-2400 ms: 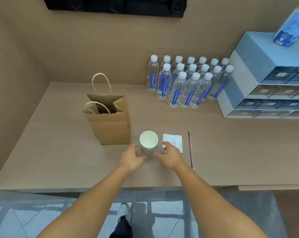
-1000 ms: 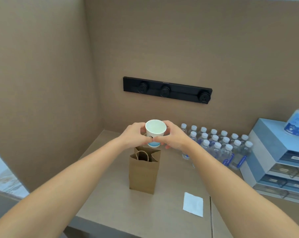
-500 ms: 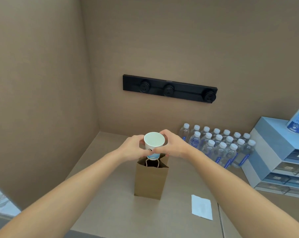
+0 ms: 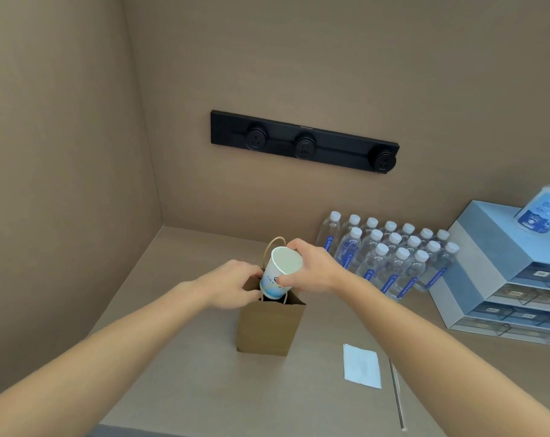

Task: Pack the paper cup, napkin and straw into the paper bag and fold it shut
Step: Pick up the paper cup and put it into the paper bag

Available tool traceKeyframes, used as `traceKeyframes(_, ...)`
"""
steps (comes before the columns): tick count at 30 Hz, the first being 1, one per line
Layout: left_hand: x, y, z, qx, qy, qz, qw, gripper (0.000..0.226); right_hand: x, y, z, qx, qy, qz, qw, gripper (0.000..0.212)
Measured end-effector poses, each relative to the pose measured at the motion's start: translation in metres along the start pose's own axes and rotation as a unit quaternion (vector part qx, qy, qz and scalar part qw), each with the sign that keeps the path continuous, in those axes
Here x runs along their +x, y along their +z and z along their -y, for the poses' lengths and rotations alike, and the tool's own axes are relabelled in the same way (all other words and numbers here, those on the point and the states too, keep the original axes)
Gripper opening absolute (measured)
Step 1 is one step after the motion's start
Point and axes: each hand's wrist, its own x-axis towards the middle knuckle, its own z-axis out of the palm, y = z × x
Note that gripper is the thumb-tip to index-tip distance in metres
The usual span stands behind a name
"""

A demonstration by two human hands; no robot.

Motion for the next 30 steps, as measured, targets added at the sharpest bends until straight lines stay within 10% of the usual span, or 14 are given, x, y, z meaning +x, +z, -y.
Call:
traceKeyframes(21, -0.001, -0.016, 0.024, 0.229, 0.149, 0.121, 0.954, 0.051, 0.011, 0.008, 0.004, -0.173, -0.027, -0.003, 0.985, 0.053)
traceKeyframes(25, -0.007, -0.010, 0.024, 0.380, 0.281, 0.068, 0.879, 0.065, 0.017, 0.022, 0.002, -0.246, -0.038, 0.010, 0.968, 0.053)
traceKeyframes(30, -0.003, -0.001, 0.032, 0.338, 0.320, -0.004, 0.885, 0.049, 0.023, 0.033, 0.008, -0.290, -0.058, 0.026, 0.955, 0.063)
